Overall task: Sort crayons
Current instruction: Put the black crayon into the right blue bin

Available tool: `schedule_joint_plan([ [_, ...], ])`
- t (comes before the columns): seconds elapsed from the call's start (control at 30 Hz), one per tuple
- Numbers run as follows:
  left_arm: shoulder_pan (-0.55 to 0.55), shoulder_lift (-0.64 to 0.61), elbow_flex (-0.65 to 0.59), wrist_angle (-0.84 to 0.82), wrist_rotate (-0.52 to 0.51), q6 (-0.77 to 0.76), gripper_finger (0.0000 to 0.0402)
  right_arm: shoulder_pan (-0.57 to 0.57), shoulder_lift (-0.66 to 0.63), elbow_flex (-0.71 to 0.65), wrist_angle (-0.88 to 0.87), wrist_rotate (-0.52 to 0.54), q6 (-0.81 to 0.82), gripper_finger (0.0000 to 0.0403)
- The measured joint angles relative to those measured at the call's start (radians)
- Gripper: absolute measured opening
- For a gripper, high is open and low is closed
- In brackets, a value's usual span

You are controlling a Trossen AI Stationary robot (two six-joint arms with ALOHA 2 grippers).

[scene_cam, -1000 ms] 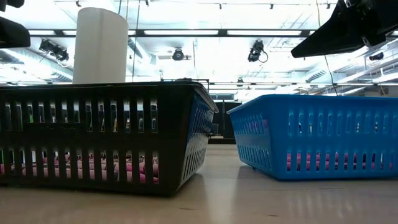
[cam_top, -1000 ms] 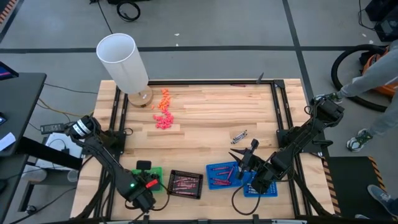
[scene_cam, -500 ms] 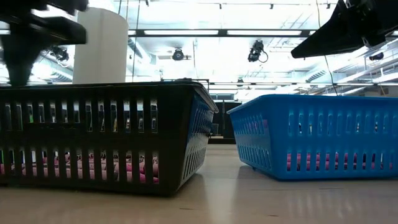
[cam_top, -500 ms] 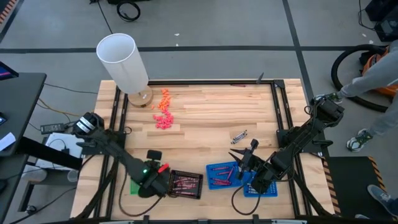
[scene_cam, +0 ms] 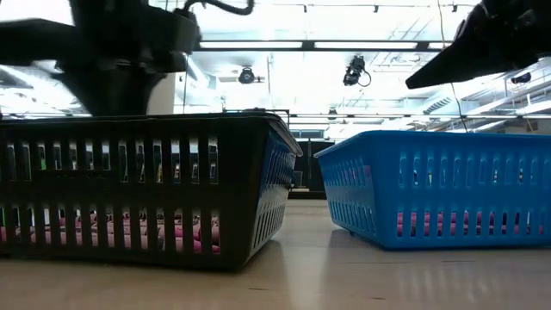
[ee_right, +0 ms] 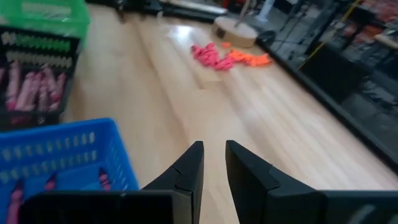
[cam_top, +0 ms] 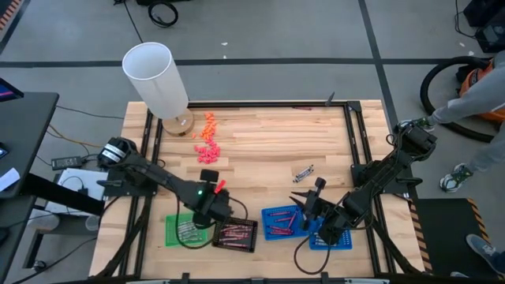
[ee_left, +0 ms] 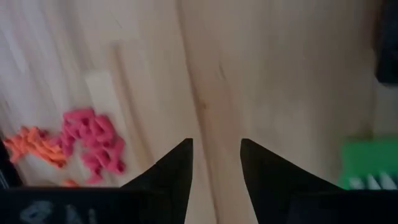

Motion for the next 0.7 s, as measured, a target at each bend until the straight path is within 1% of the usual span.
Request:
schedule_joint_plan([
  [0.07, 0.02, 0.0, 0.0, 0.023, -0.014, 0.019, 0.0144, 0.0, 0.0, 0.0, 0.0, -0.049, 0.005, 0.0077],
  [0.2, 0.064, 0.0, 0.0, 0.104, -0.019, 0.014, 0.0144, -0.011, 0.0, 0.0, -0.011, -0.083, 0.05, 0.0077],
  [0.27, 0.084, 0.0, 0.0, 0.149, -0.02, 0.033, 0.0144, -0.036, 0.0, 0.0, -0.036, -0.147, 0.058, 0.0077],
  [0.33, 0.098, 0.0, 0.0, 0.206, -0.025, 0.083, 0.0144, -0.079, 0.0, 0.0, -0.083, -0.231, 0.091, 0.0077],
  [0.47, 0.092, 0.0, 0.0, 0.32, -0.084, 0.199, 0.0144, -0.169, 0.0, 0.0, -0.181, -0.394, 0.118, 0.0077],
  [0.57, 0.086, 0.0, 0.0, 0.386, -0.11, 0.267, 0.0144, -0.21, -0.011, 0.0, -0.209, -0.445, 0.102, 0.0077],
  [0.7, 0.087, 0.0, -0.015, 0.468, -0.117, 0.328, 0.0144, -0.255, -0.05, 0.0, -0.275, -0.498, 0.081, 0.0077],
])
